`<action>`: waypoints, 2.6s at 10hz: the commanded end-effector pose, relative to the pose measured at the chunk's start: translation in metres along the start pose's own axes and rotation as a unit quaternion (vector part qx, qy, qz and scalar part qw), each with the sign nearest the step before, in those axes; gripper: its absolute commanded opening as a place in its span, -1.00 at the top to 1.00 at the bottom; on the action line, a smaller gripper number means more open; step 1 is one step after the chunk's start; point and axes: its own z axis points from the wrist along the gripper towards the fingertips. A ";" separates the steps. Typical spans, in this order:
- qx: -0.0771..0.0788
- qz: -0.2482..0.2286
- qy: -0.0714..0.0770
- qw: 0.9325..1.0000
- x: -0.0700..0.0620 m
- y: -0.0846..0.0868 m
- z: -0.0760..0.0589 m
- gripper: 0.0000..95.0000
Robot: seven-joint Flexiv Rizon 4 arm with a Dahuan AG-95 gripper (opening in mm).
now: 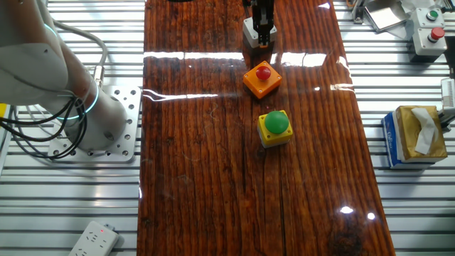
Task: Press three buttons from left to right in sequence
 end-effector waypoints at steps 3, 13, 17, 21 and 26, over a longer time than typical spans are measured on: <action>0.001 -0.001 -0.002 1.000 0.004 -0.002 0.001 -0.60; 0.004 0.011 -0.007 1.000 0.004 0.002 0.004 -0.60; 0.004 0.010 -0.008 1.000 0.003 0.000 0.004 -0.60; 0.005 0.011 -0.009 1.000 0.002 -0.001 0.006 -0.60; 0.006 0.014 -0.011 1.000 0.002 -0.002 0.010 -0.60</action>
